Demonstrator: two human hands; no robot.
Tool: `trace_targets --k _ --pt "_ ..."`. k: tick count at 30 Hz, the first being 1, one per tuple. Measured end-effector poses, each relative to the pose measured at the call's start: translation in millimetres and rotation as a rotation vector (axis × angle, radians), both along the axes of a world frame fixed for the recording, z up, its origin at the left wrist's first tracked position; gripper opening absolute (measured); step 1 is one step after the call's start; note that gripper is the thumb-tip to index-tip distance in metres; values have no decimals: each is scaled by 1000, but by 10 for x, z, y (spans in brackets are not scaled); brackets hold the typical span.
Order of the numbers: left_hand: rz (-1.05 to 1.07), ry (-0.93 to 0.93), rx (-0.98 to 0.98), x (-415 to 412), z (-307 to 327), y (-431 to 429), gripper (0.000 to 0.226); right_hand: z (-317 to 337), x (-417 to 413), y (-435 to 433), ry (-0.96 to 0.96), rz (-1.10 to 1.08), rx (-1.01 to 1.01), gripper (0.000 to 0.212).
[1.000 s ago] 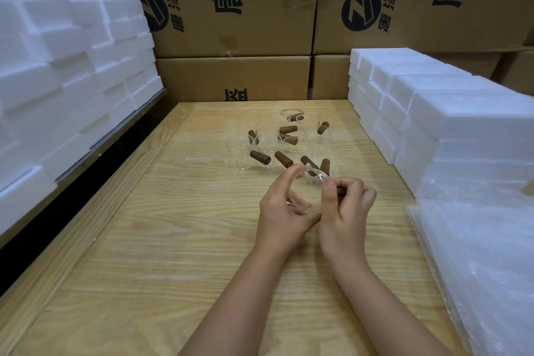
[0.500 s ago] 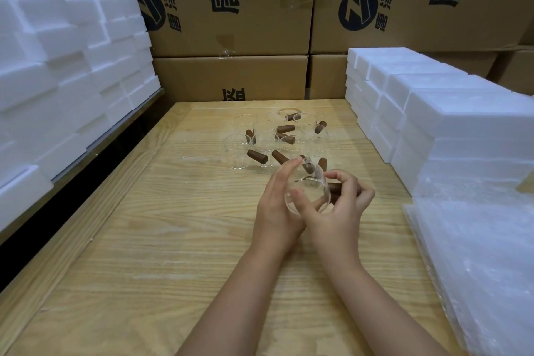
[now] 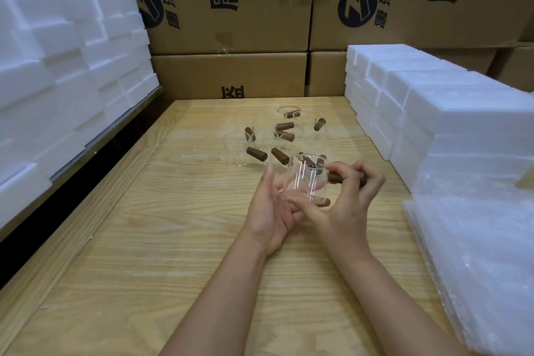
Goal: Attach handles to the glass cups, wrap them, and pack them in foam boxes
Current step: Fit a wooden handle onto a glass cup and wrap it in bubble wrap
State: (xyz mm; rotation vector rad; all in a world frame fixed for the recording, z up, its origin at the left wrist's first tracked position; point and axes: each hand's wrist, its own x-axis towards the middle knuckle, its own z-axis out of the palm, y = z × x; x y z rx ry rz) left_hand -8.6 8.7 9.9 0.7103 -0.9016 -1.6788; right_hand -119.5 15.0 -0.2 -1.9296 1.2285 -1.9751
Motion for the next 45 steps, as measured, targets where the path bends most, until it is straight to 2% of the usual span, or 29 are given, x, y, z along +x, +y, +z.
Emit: trace_targets --k 2,3,6,10,13,16,21,23,26,28,34,38,42,45 --pt "25 -8 -28 -6 3 1 93 11 12 9 14 30 -5 74" --pt "46 -6 -29 -4 -14 -5 94 22 27 28 -8 64 -15 75" --pt "87 54 -2 4 -42 -23 67 16 95 86 -151 95 -53 75" --pt "122 44 3 26 -47 -41 54 -5 233 120 -461 140 264 77" --pt "107 53 9 5 -46 -44 59 -61 262 80 -484 278 395 66" --pt "96 51 17 -8 -56 -59 61 -94 280 68 -475 323 403 52" --pt "76 51 33 -10 -60 -42 56 -51 293 92 -516 339 401 52" --pt "67 63 32 -13 -49 -30 68 -33 281 95 -555 362 393 52" --pt "19 101 12 12 -39 -22 103 12 255 80 -727 455 426 49" --pt "7 101 -19 27 -47 -25 104 33 246 64 -849 543 479 49" --pt "69 123 -70 12 -38 -18 98 71 233 47 -1014 725 619 40" --pt "139 89 -101 8 -17 -6 100 76 236 37 -990 722 631 52" --pt "154 54 -94 -14 -5 -2 106 81 262 65 -919 588 583 68" --pt "158 -6 -100 -29 -5 -1 105 67 298 106 -854 502 546 59"
